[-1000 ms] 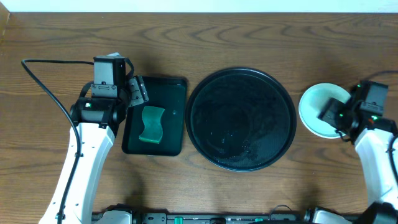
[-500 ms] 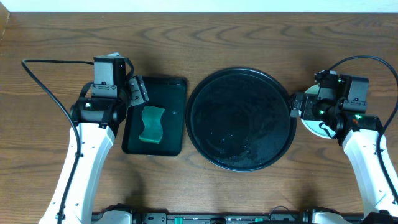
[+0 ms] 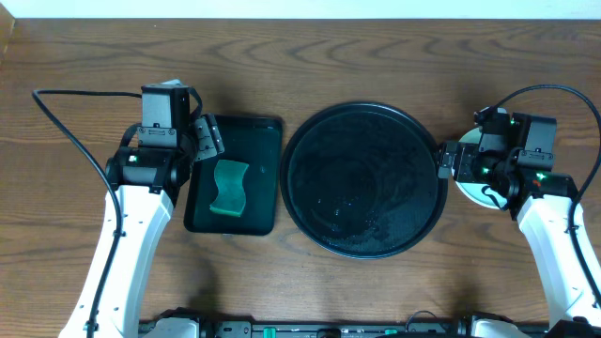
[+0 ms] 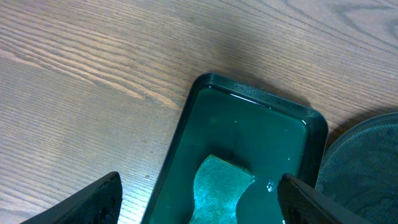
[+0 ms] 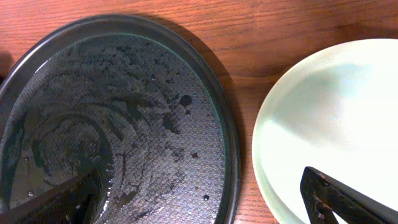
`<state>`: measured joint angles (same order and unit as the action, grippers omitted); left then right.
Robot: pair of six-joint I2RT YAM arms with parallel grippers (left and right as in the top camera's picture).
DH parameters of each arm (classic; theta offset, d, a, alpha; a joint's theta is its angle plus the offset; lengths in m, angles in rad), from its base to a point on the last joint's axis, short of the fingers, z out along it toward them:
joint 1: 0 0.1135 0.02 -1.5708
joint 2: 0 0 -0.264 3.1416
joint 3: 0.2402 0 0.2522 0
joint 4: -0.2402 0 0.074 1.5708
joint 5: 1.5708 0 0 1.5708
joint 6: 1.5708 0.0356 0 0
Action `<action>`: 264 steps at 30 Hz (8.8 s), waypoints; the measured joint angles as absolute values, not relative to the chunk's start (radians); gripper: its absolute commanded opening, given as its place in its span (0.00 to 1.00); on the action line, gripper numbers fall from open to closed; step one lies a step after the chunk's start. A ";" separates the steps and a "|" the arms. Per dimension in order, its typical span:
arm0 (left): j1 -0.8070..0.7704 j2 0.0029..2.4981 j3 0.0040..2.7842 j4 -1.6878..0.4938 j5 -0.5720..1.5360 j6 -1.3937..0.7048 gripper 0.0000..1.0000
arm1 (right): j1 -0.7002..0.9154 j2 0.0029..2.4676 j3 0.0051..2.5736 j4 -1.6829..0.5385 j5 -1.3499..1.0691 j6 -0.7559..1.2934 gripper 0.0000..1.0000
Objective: Clean dirty plates on tray and stack at the side
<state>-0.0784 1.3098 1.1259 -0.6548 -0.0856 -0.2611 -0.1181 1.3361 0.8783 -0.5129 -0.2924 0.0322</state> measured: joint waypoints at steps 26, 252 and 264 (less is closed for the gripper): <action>-0.078 1.218 1.126 -0.680 -0.086 -0.261 0.80 | -0.118 1.336 0.878 -0.513 -0.293 0.032 0.99; 0.024 0.010 0.018 -0.017 -0.111 -0.305 0.80 | -0.118 1.239 0.880 -0.515 -0.296 0.031 0.99; 0.024 0.010 0.018 -0.017 -0.111 -0.305 0.80 | -0.118 1.235 0.880 -0.515 -0.296 0.031 0.99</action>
